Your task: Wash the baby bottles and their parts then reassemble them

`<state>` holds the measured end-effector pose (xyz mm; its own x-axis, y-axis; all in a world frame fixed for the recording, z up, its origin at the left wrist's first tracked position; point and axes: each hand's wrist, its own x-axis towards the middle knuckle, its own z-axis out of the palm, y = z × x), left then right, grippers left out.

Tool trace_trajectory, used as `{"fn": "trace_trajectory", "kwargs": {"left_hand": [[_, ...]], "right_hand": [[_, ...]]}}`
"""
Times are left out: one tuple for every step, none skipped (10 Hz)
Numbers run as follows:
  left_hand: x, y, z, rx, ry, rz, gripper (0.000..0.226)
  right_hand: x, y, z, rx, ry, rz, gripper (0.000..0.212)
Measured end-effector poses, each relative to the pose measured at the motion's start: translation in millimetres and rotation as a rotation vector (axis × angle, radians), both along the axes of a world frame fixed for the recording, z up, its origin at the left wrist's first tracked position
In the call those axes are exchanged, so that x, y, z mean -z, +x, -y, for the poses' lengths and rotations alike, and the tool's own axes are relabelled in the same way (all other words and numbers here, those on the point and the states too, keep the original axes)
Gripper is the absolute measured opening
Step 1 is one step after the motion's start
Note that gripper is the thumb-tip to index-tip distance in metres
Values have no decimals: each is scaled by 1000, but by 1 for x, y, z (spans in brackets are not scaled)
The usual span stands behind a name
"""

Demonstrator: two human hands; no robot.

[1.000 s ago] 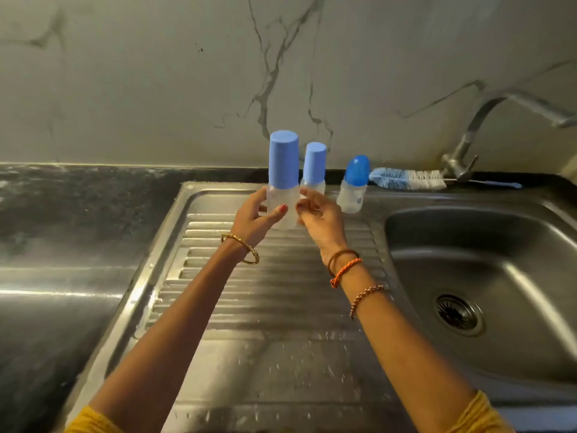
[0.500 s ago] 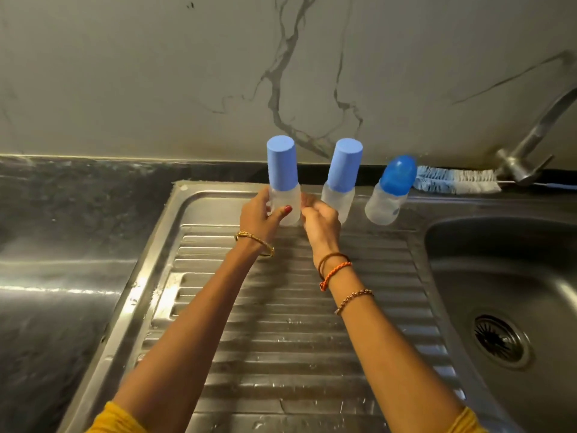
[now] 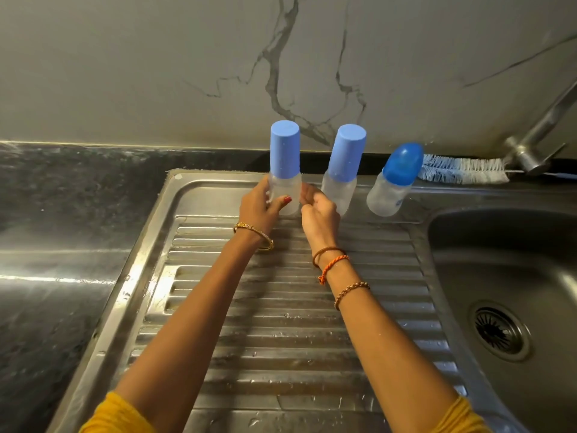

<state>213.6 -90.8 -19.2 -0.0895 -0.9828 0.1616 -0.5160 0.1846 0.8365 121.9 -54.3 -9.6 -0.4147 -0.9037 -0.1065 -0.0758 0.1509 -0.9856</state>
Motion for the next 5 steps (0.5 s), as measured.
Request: {"fn": "trace_trajectory", "kwargs": {"left_hand": [[1,-1,-1,-8,21,-16,42],[1,-4,-3,-24,30,-32,43],[-2,-4,-5,-30,55,-14,45],[-2,-3,-6,-86,55,-40,52],[-5,-4,-12,-217,58,-82,55]], "right_hand": [[0,2,0,3,-8,-10,28],[-1,3,-1,-13,-10,-57,30],[-3,2,-6,-47,-27,-116,30],[-7,-1,-12,-66,-42,-217,28],[-10,-4,-20,-50,-19,-247,27]]}}
